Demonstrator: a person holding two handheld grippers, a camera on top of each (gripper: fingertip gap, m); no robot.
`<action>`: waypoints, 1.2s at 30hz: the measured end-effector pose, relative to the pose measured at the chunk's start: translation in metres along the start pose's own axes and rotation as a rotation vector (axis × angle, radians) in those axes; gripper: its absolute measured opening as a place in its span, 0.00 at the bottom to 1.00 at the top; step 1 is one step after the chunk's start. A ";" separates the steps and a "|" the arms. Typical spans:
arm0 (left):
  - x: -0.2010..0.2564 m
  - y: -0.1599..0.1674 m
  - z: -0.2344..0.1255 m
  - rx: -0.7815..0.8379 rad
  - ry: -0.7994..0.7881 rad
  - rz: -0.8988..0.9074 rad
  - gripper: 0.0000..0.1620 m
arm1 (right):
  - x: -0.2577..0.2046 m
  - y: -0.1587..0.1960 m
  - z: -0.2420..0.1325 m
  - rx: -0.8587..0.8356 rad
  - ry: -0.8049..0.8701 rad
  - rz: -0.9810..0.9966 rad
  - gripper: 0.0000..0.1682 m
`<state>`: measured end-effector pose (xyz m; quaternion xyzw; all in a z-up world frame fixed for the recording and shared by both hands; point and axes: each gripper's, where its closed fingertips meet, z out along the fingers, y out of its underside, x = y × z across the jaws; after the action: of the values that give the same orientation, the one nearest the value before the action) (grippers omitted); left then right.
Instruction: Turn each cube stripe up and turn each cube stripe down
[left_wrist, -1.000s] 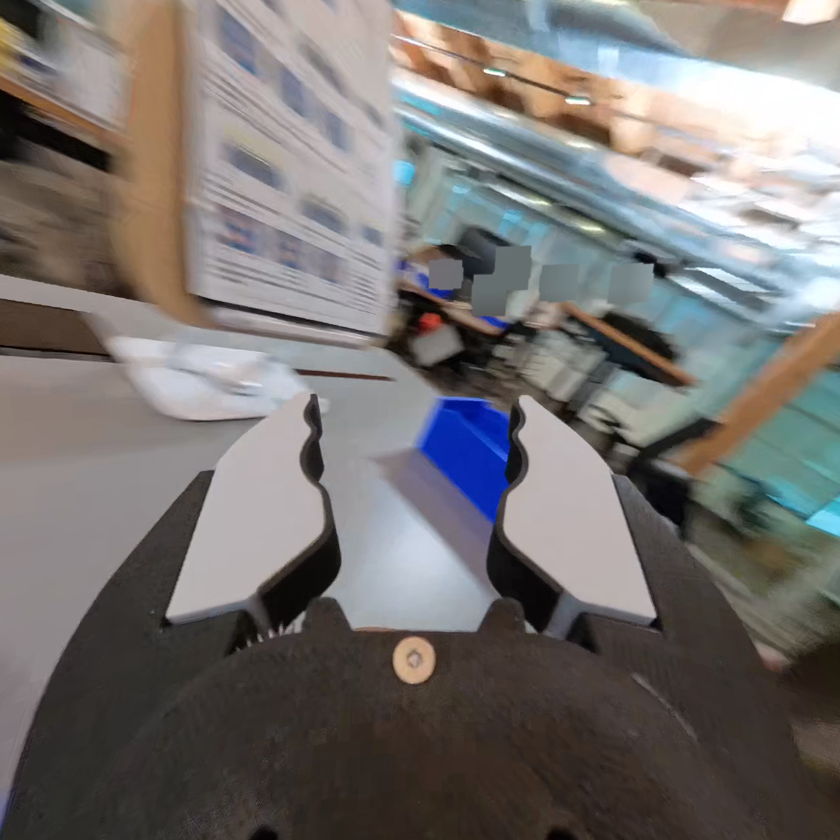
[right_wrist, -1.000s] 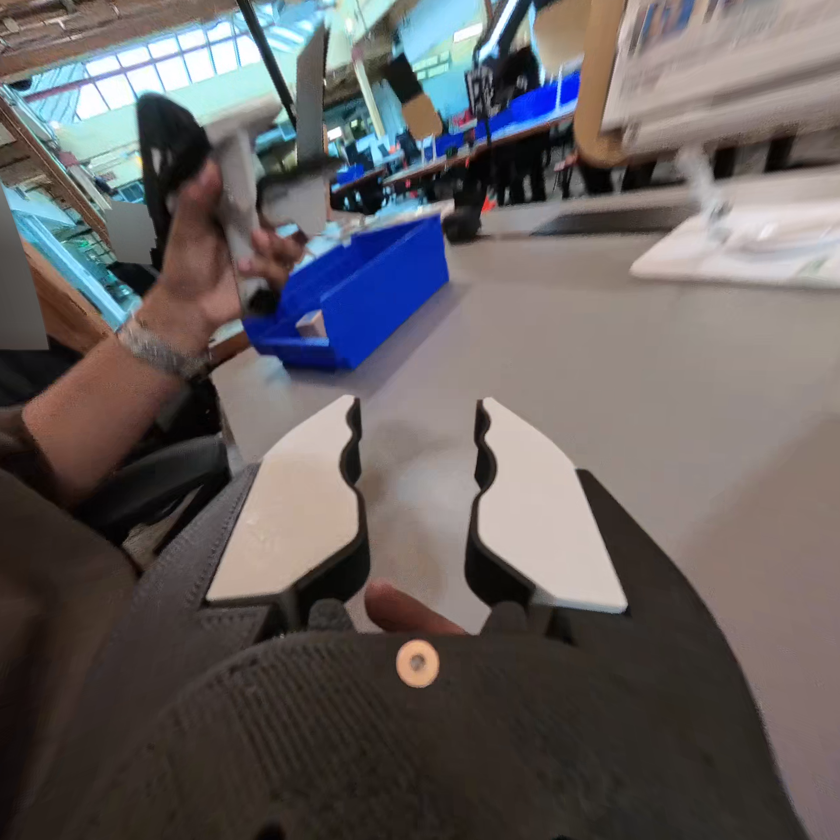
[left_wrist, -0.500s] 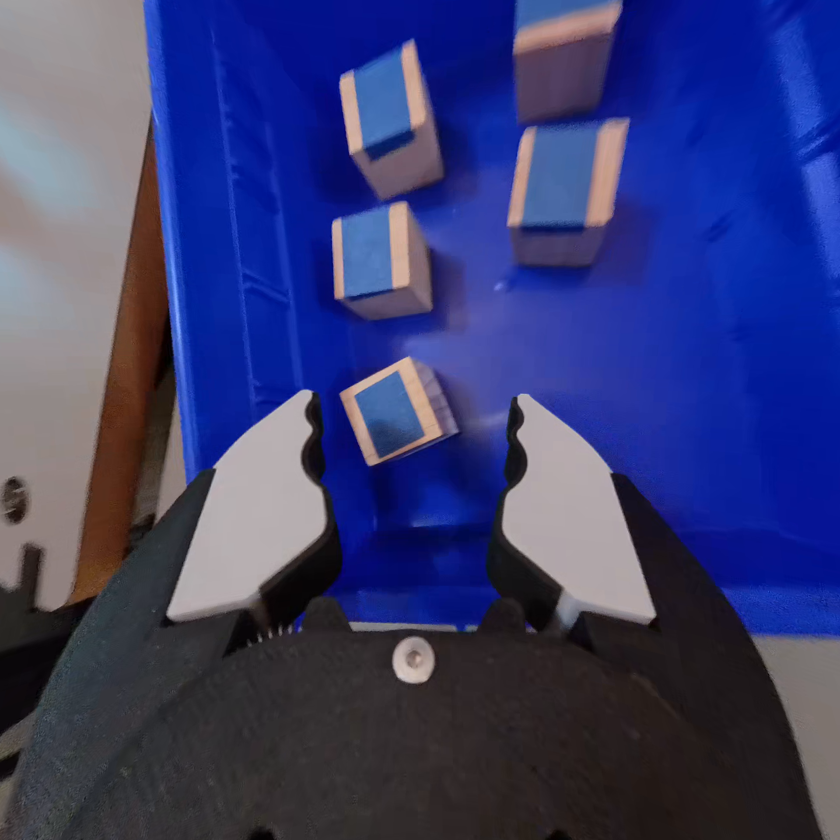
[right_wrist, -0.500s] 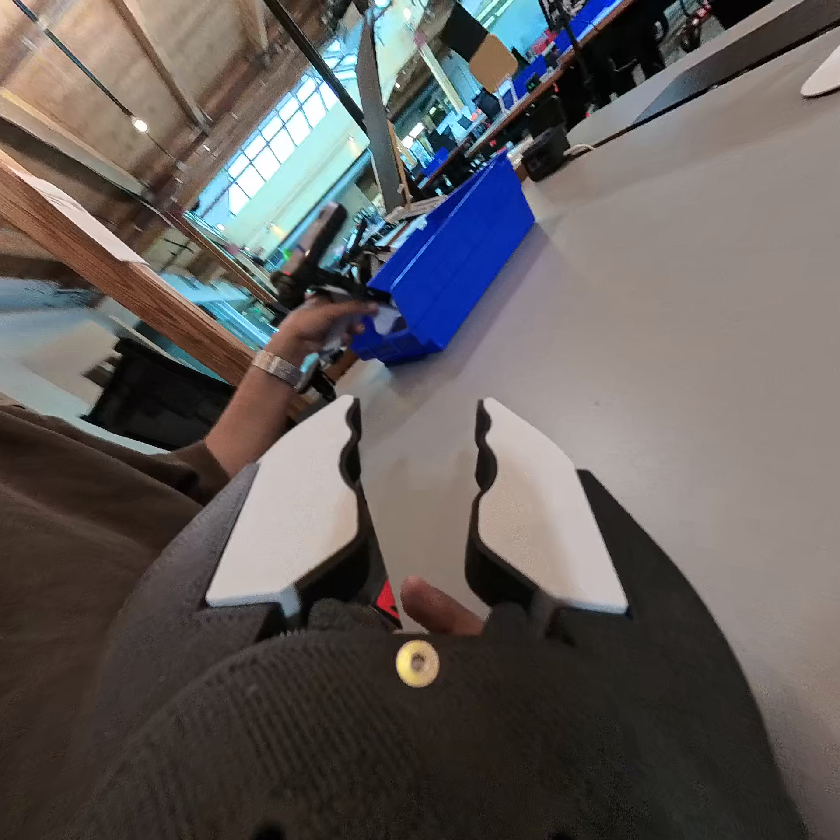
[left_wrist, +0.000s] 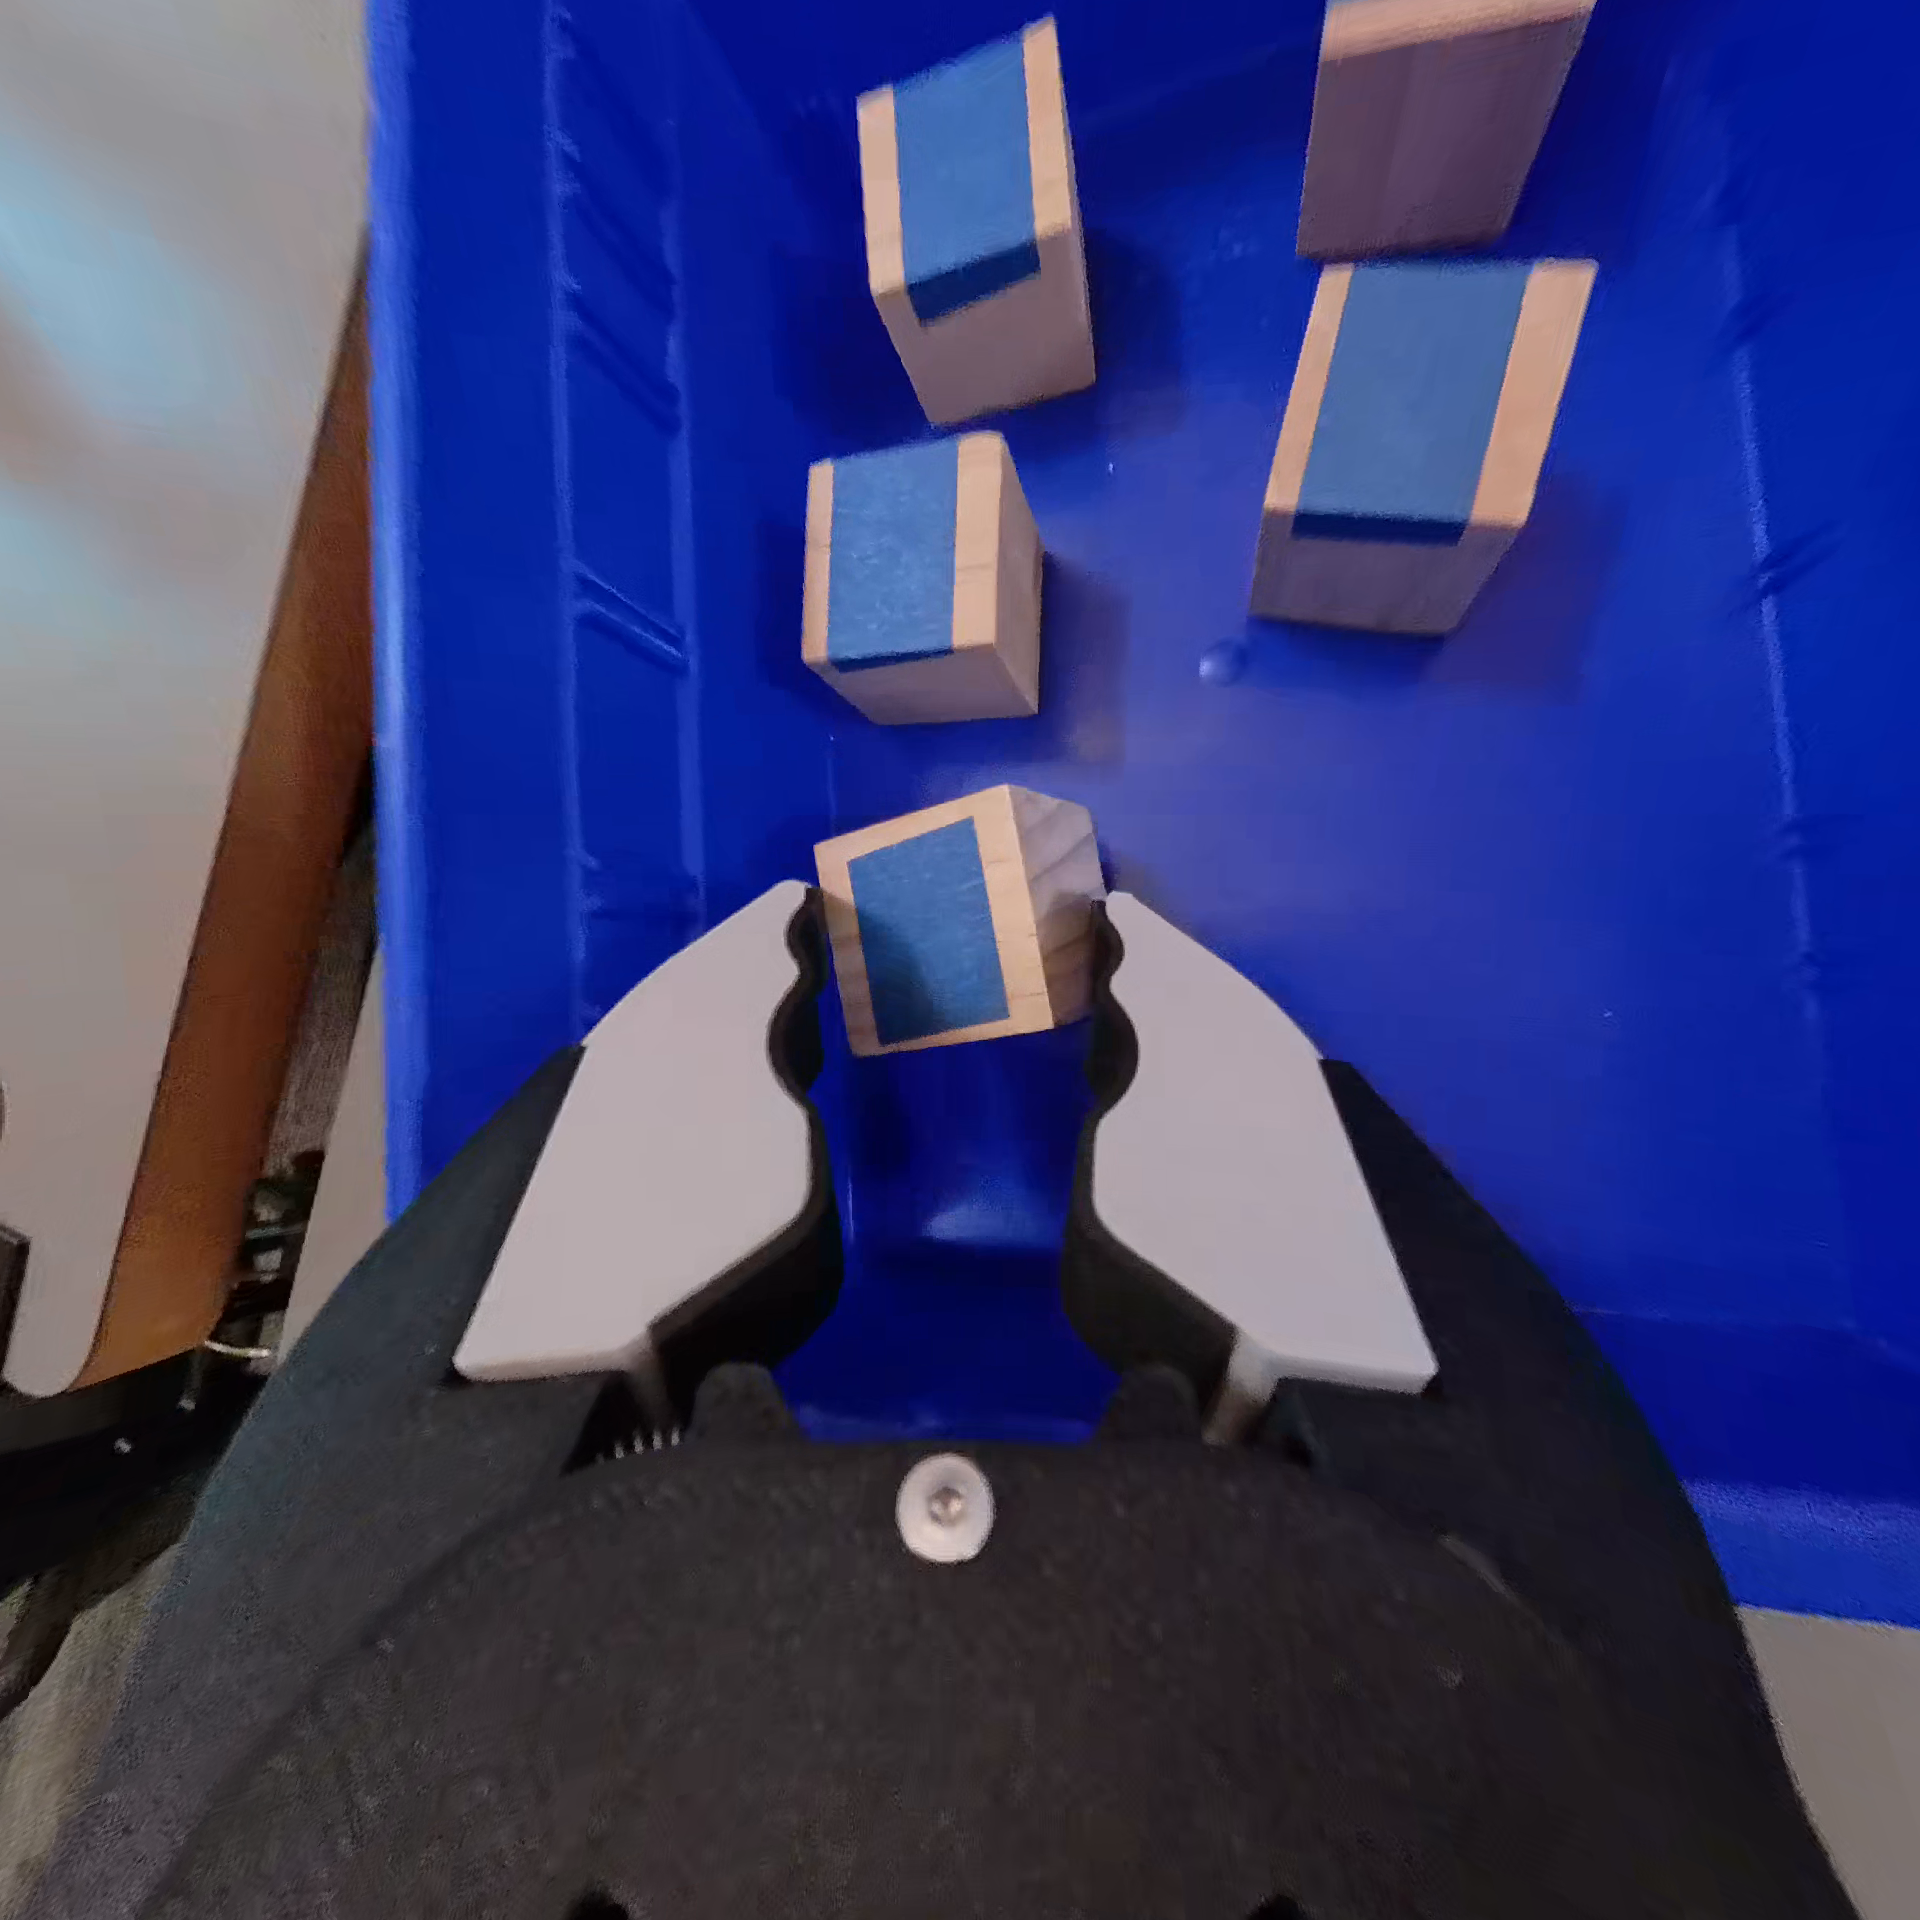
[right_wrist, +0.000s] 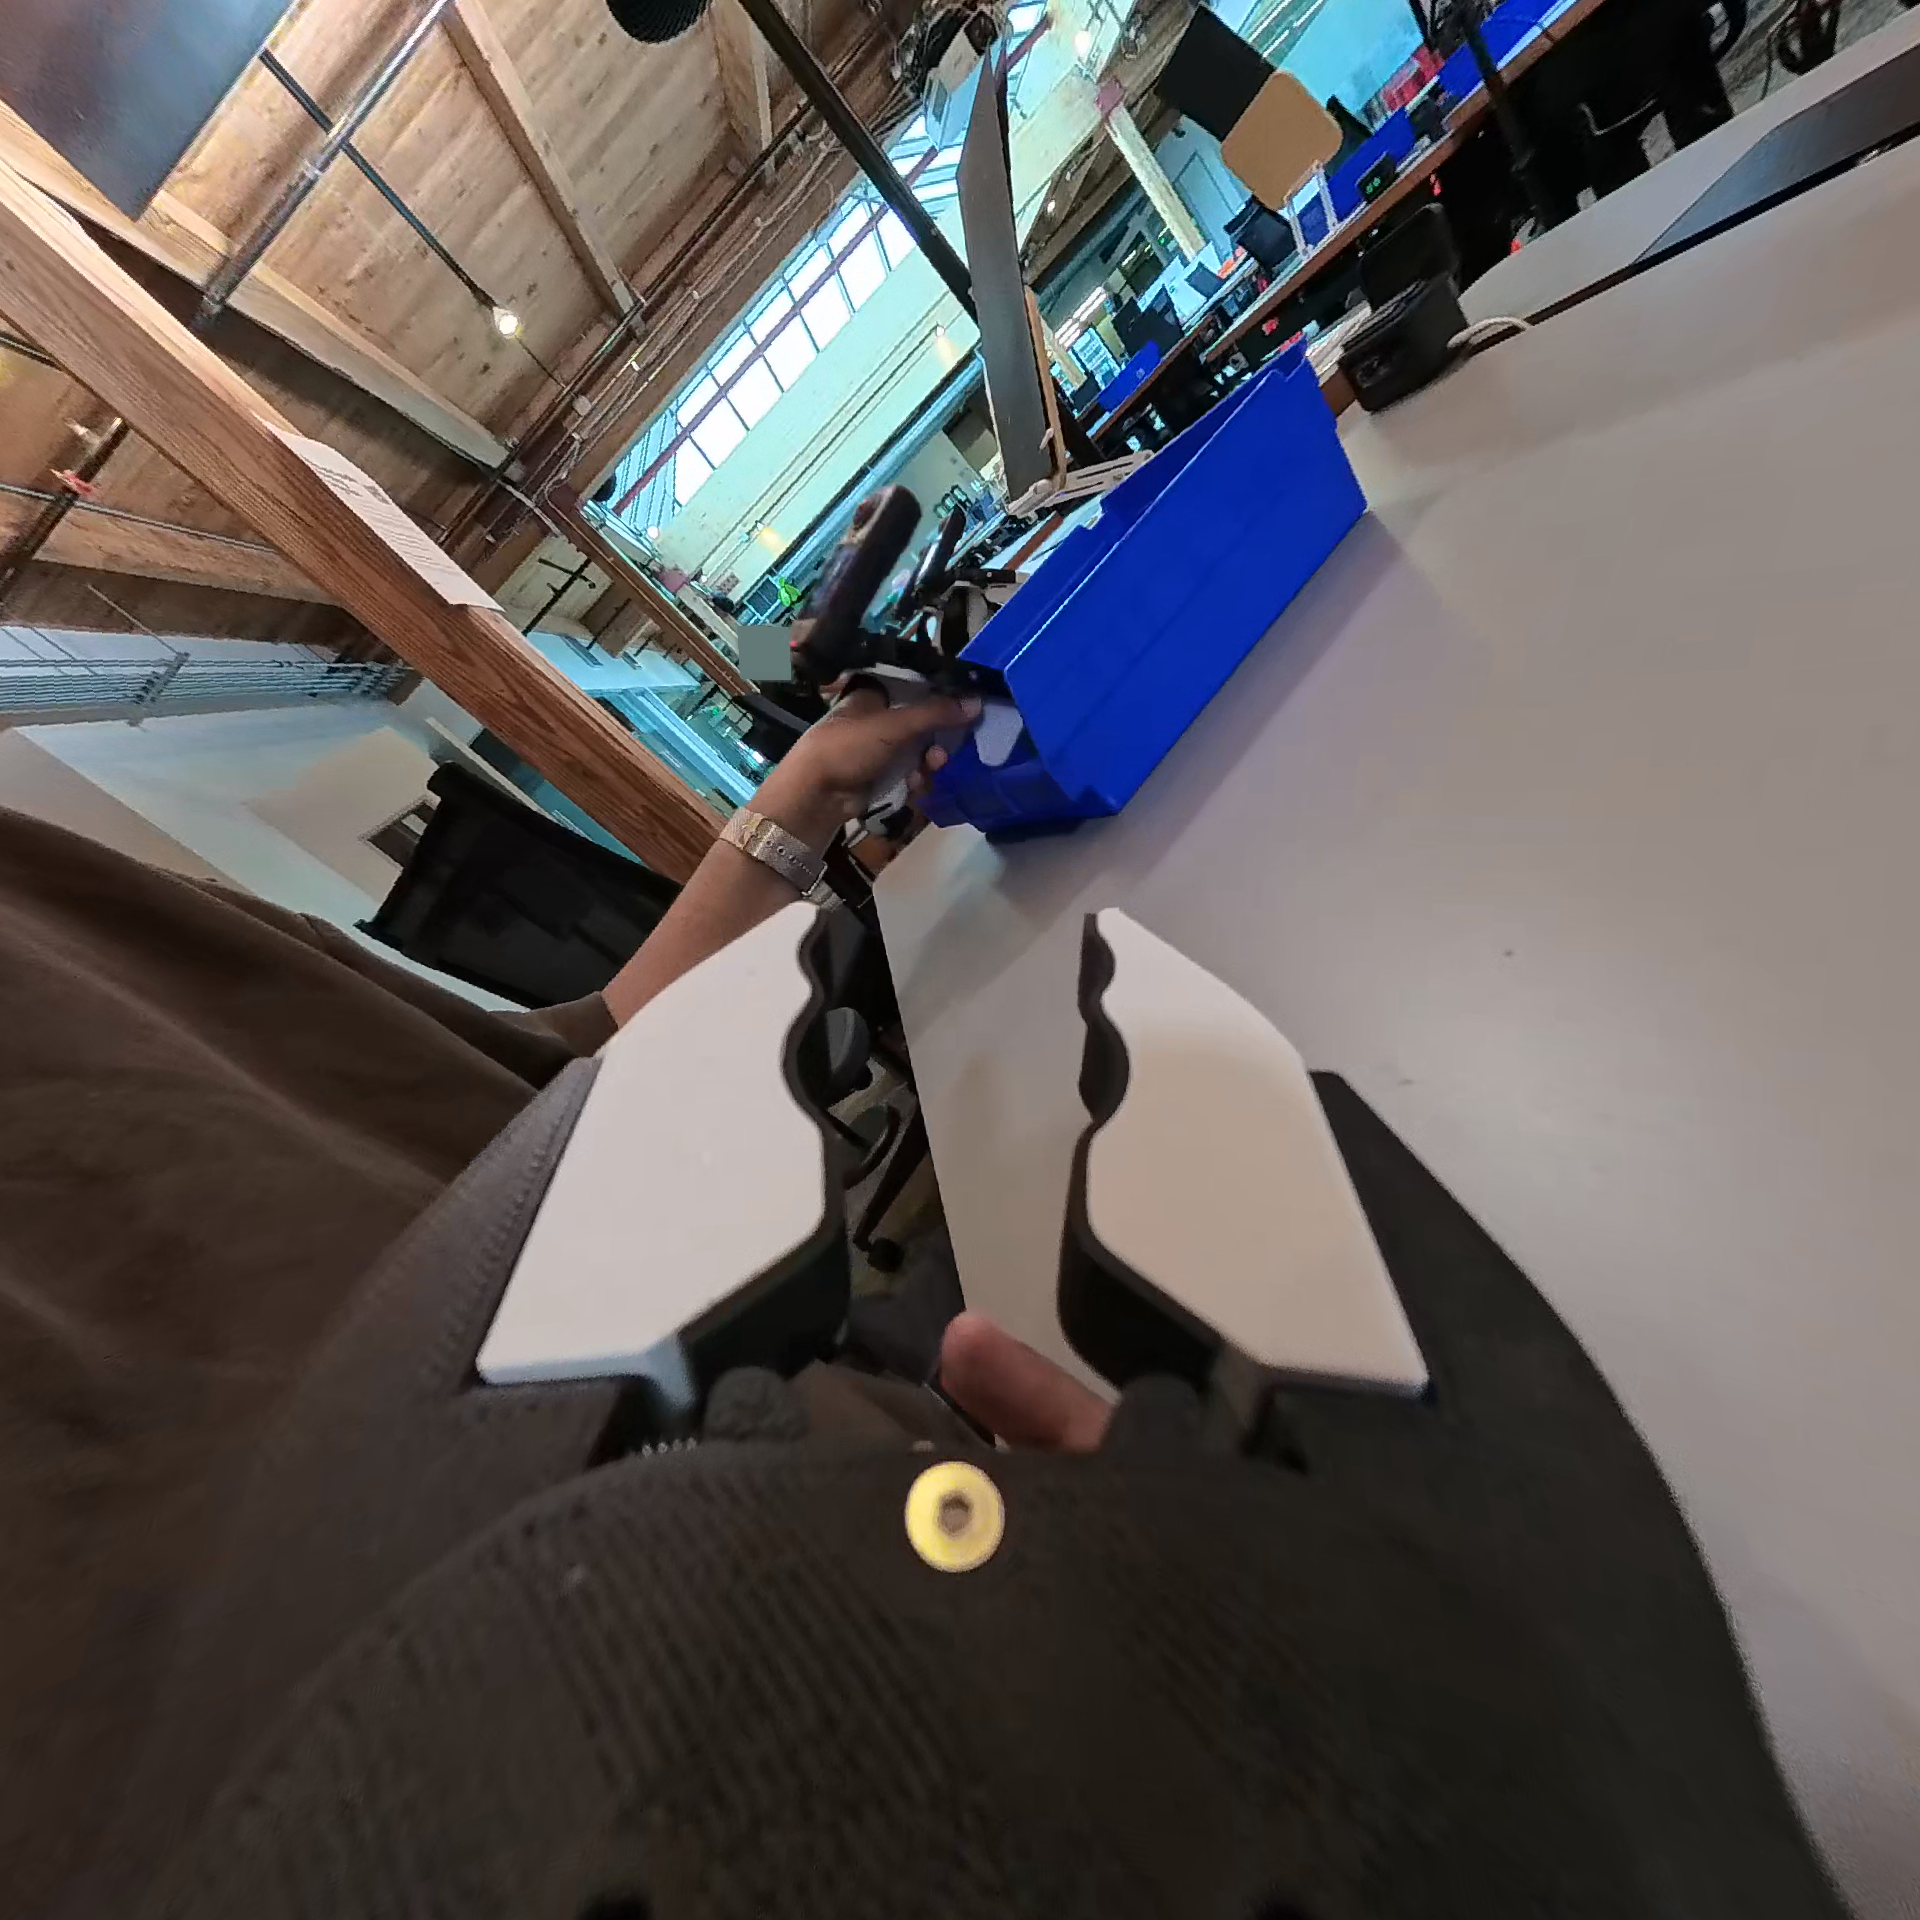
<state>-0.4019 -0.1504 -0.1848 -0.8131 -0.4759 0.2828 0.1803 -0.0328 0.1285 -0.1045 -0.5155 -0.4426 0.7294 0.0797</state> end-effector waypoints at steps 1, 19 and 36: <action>-0.002 -0.006 -0.004 0.031 0.001 -0.005 0.31 | 0.000 0.000 0.000 0.003 -0.002 0.008 0.27; 0.228 -0.080 -0.270 0.665 1.402 -0.017 0.30 | 0.005 -0.009 -0.001 0.038 0.087 -0.153 0.33; 0.389 0.032 -0.324 0.040 2.052 -0.180 0.29 | -0.014 -0.051 -0.029 0.252 0.227 -0.540 0.41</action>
<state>-0.0251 0.1672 -0.0643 -0.6214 -0.1473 -0.5543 0.5338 -0.0197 0.1674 -0.0598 -0.4437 -0.4578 0.6688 0.3825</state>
